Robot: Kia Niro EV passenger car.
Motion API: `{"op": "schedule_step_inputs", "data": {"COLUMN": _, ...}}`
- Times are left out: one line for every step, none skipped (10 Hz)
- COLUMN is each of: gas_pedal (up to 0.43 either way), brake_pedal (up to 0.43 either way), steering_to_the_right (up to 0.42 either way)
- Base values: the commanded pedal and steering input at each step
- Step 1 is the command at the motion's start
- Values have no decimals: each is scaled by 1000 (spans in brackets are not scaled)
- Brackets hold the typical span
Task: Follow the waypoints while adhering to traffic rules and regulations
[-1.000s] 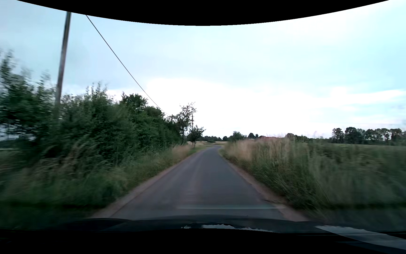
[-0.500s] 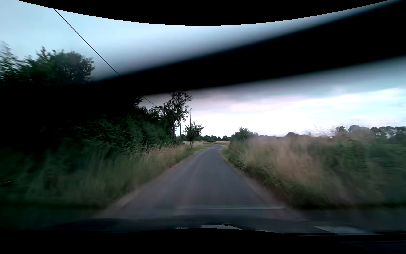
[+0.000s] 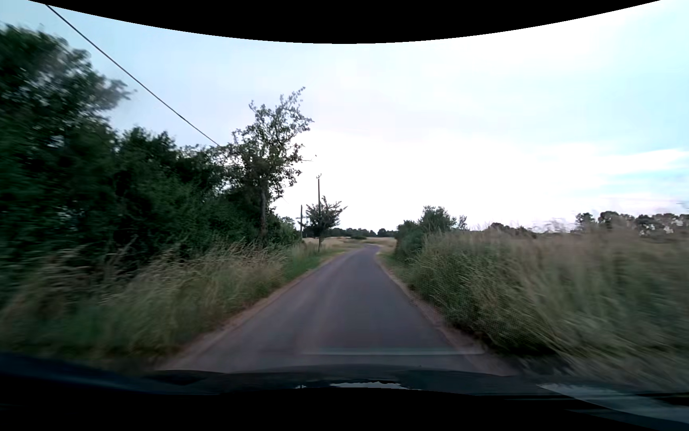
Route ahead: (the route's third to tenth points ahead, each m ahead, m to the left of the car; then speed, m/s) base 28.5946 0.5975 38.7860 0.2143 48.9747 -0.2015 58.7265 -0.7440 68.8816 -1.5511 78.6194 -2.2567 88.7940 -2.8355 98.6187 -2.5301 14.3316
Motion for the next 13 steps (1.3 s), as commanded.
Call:
{"op": "schedule_step_inputs", "data": {"gas_pedal": 118, "brake_pedal": 0, "steering_to_the_right": -1}}
{"op": "schedule_step_inputs", "data": {"gas_pedal": 118, "brake_pedal": 0, "steering_to_the_right": -1}}
{"op": "schedule_step_inputs", "data": {"gas_pedal": 118, "brake_pedal": 0, "steering_to_the_right": -1}}
{"op": "schedule_step_inputs", "data": {"gas_pedal": 118, "brake_pedal": 0, "steering_to_the_right": -1}}
{"op": "schedule_step_inputs", "data": {"gas_pedal": 118, "brake_pedal": 0, "steering_to_the_right": -1}}
{"op": "schedule_step_inputs", "data": {"gas_pedal": 118, "brake_pedal": 0, "steering_to_the_right": -1}}
{"op": "schedule_step_inputs", "data": {"gas_pedal": 118, "brake_pedal": 0, "steering_to_the_right": 0}}
{"op": "schedule_step_inputs", "data": {"gas_pedal": 118, "brake_pedal": 0, "steering_to_the_right": 0}}
{"op": "schedule_step_inputs", "data": {"gas_pedal": 118, "brake_pedal": 0, "steering_to_the_right": 0}}
{"op": "schedule_step_inputs", "data": {"gas_pedal": 118, "brake_pedal": 0, "steering_to_the_right": 0}}
{"op": "schedule_step_inputs", "data": {"gas_pedal": 118, "brake_pedal": 0, "steering_to_the_right": 1}}
{"op": "schedule_step_inputs", "data": {"gas_pedal": 118, "brake_pedal": 0, "steering_to_the_right": 2}}
{"op": "schedule_step_inputs", "data": {"gas_pedal": 118, "brake_pedal": 0, "steering_to_the_right": 5}}
